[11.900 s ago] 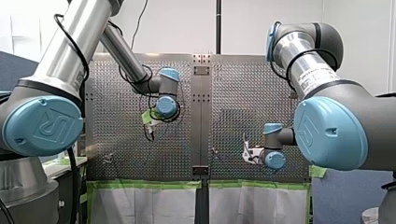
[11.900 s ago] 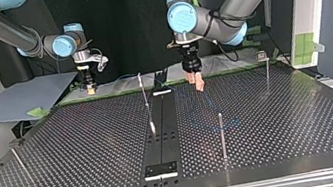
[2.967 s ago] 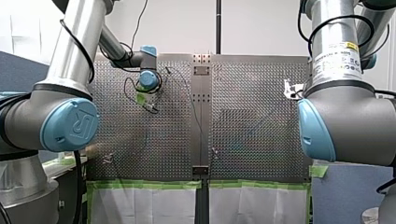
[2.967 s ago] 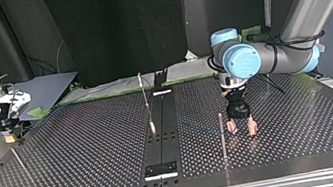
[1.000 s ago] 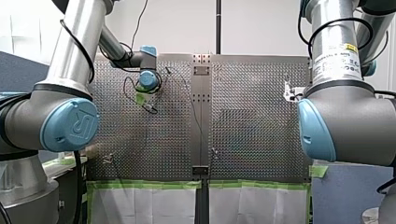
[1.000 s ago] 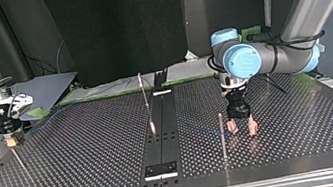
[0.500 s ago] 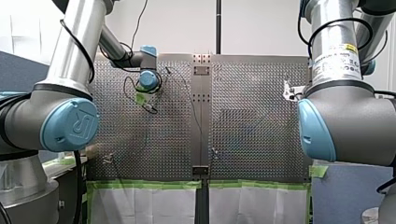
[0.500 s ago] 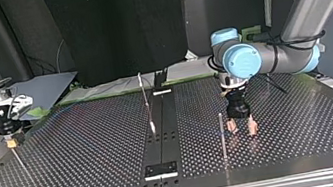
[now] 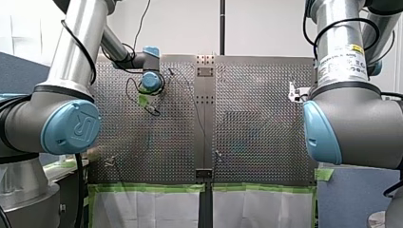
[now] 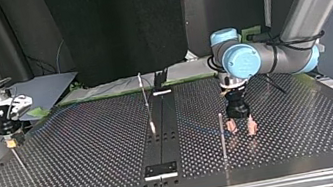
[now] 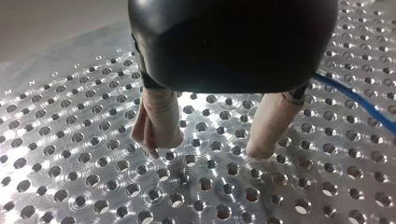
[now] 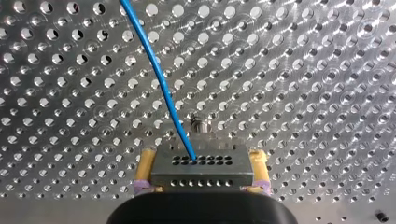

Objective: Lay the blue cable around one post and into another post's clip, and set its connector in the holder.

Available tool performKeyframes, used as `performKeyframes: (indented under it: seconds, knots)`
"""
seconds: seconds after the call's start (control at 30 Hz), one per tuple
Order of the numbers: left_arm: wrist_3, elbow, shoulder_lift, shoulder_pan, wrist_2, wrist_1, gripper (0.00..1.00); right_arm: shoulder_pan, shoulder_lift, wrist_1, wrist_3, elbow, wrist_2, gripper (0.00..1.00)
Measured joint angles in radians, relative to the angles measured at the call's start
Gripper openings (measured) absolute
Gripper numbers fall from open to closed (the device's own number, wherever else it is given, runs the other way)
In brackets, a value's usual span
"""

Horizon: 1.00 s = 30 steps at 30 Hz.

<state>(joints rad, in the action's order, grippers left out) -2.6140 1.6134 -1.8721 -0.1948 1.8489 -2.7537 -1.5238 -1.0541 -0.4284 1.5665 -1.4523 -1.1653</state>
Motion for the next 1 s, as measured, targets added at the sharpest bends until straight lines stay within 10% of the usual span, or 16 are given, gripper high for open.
performKeyframes:
  seconds: [0.3, 0.37, 0.6, 0.77, 1.0]
  knots:
    - [0.000, 0.000, 0.000, 0.000, 0.000, 0.000, 1.00, -0.001, -0.001, -0.001, 0.003, 0.000, -0.001, 0.00]
    - [0.001, 0.000, 0.000, 0.000, 0.000, 0.000, 1.00, -0.001, -0.001, -0.002, 0.005, 0.000, -0.002, 0.21]
    - [0.003, 0.000, 0.000, 0.000, 0.000, 0.000, 1.00, -0.002, 0.000, -0.008, 0.005, 0.000, -0.017, 0.50]
    - [0.003, 0.000, 0.000, 0.000, 0.000, 0.000, 1.00, -0.002, 0.000, -0.010, 0.005, 0.000, -0.036, 1.00]
    - [0.003, 0.000, 0.000, 0.001, 0.000, 0.000, 1.00, -0.003, -0.001, -0.011, 0.012, 0.000, -0.042, 1.00]
